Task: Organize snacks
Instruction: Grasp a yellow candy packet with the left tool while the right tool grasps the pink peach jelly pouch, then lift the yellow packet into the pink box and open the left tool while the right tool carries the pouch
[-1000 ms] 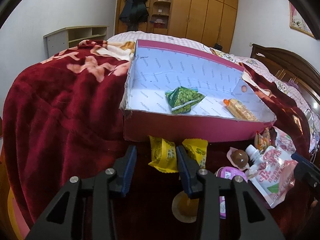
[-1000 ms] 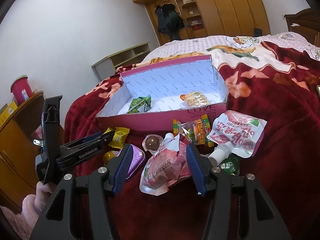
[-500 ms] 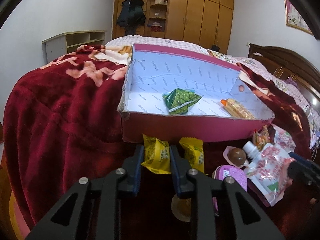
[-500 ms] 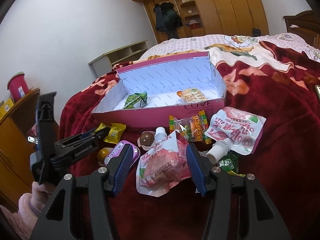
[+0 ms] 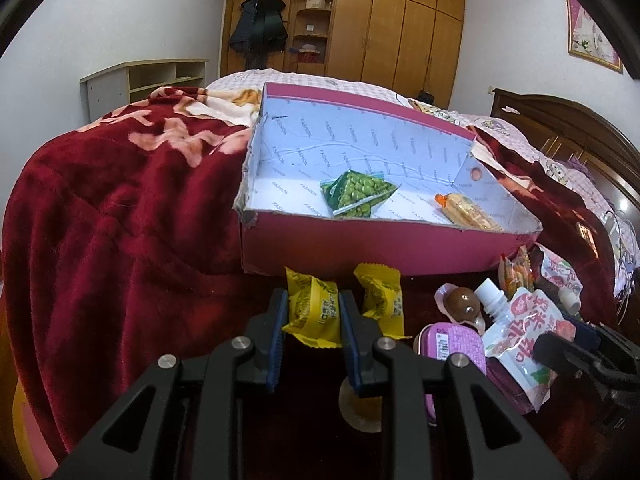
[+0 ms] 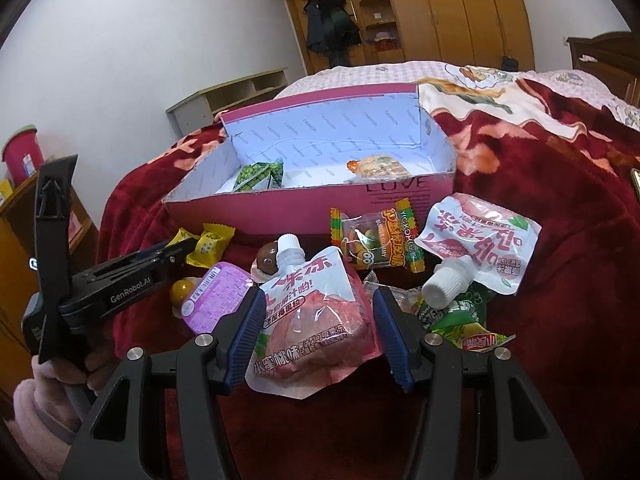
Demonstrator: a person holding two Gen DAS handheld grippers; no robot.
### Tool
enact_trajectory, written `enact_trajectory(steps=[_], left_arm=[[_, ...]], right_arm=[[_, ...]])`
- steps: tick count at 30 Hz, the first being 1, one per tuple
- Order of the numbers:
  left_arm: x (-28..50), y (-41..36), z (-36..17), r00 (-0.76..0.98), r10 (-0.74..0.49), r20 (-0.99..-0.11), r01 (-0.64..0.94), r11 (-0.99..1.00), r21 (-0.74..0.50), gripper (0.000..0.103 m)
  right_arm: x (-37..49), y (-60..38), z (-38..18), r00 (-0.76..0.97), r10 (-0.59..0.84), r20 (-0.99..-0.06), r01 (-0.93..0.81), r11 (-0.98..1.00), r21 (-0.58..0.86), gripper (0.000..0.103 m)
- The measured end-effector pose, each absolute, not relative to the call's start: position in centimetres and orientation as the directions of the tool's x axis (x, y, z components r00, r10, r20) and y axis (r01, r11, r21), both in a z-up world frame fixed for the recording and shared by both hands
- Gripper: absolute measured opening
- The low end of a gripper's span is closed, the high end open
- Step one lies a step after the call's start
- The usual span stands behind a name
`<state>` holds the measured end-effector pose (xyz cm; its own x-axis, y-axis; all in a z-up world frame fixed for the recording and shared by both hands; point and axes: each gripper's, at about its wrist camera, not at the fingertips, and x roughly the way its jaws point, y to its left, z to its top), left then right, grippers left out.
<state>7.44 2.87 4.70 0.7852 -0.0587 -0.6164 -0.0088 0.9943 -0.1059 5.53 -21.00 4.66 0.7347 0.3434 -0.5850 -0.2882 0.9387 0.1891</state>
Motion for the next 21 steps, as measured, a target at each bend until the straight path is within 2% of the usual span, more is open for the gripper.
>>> enact_trajectory(steps=[6, 12, 18, 21], left_arm=[[7.5, 2.9, 4.7, 0.784, -0.061, -0.617, -0.01, 0.994, -0.111, 0.027], [7.5, 3.0, 4.6, 0.784, -0.062, -0.617, -0.01, 0.993, -0.114, 0.027], [7.4, 3.1, 4.6, 0.784, -0.066, -0.617, -0.009, 0.993, -0.119, 0.027], [7.4, 3.1, 4.7, 0.785, -0.068, -0.616, -0.008, 0.993, -0.12, 0.026]], right_arm=[[5.1, -20.6, 4.7, 0.733, 0.345, -0.586, -0.308, 0.937, 0.165, 0.063], [4.3, -19.3, 4.5, 0.719, 0.362, -0.594, -0.368, 0.922, 0.116, 0.076], [4.1, -17.4, 3.5, 0.712, 0.324, -0.623, -0.394, 0.919, 0.027, 0.077], [4.3, -17.6, 3.5, 0.716, 0.325, -0.618, -0.382, 0.923, 0.043, 0.075]])
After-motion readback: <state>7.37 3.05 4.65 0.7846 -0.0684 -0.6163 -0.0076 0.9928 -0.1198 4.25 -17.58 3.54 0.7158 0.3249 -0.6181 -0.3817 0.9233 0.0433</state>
